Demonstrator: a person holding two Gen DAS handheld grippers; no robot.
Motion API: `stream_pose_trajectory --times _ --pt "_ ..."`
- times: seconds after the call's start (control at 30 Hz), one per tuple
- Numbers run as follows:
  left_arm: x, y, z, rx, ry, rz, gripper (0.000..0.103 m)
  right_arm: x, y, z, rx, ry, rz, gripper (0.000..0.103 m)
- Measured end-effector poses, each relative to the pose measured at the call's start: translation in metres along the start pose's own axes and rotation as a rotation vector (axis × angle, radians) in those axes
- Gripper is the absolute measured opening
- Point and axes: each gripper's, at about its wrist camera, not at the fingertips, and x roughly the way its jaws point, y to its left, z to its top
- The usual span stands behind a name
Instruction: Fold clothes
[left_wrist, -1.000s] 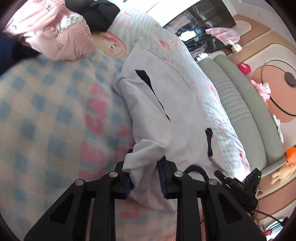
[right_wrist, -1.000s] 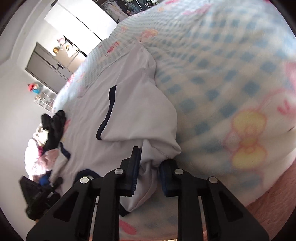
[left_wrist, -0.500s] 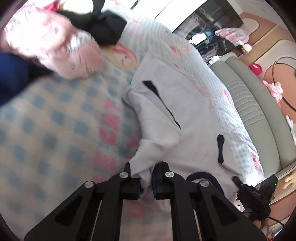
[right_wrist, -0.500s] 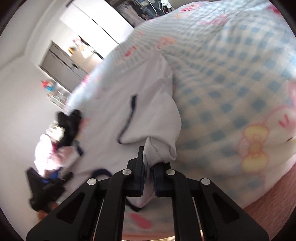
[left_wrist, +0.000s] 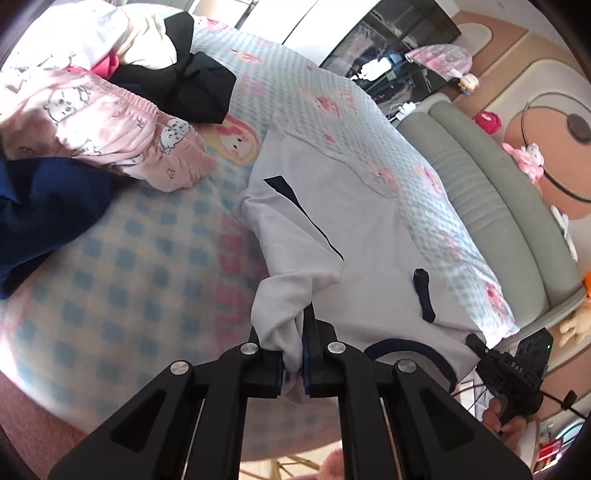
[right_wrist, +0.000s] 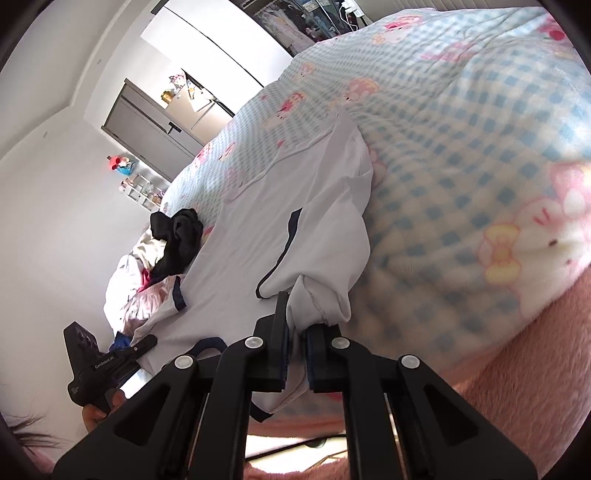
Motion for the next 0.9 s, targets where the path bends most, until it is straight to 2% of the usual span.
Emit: stream_pose_trajectory --times 0.13,0.23,0.33,0.47,0.53,0.57,0.6,0.67,0.7,0.77,0.8,0.83,0.9 --pt "-0.004 -0.009 -0.008 0.078 0.078 -0.04 0.007 0.002 -0.005 -0.006 -0.005 0.051 -0.02 0.006" --pt "0.015 -0.014 0.007 0.113 0.116 -0.048 0.007 0.015 -0.013 0.008 -0.003 0.081 -0.064 0.008" --pt "0.036 -0.023 0.039 0.106 0.132 -0.04 0.007 0.024 -0.006 0.035 -0.044 0.062 -0.06 0.009" --pt "0.067 -0.035 0.095 0.103 0.117 -0.048 0.008 0.05 0.007 0.095 -0.106 0.063 -0.015 0.01" --pt "0.092 -0.033 0.126 0.084 0.103 -0.018 0.01 0.074 0.003 0.129 -0.074 0.062 -0.015 0.018" --pt "0.109 -0.028 0.138 0.062 0.118 -0.003 0.015 0.086 -0.003 0.141 -0.046 0.06 -0.038 0.034" --pt "0.125 -0.022 0.15 0.034 0.134 0.01 0.028 0.098 -0.008 0.153 -0.02 0.058 -0.06 0.049" --pt "0.143 -0.003 0.161 -0.074 0.149 0.017 0.044 0.114 -0.018 0.162 0.027 0.068 -0.108 0.05" --pt "0.146 0.004 0.164 -0.119 0.138 0.018 0.045 0.12 -0.022 0.166 0.05 0.071 -0.124 0.05" --pt "0.132 0.006 0.162 -0.107 0.077 -0.014 0.053 0.114 -0.026 0.162 0.051 0.05 -0.111 0.052" --pt "0.125 0.005 0.159 -0.081 0.045 -0.011 0.06 0.111 -0.027 0.16 0.04 0.04 -0.118 0.059" --pt "0.117 0.005 0.156 -0.055 0.013 -0.007 0.063 0.107 -0.028 0.157 0.029 0.029 -0.126 0.062" --pt "0.109 0.008 0.15 -0.015 -0.011 0.024 0.065 0.106 -0.033 0.15 0.002 0.043 -0.15 0.063"
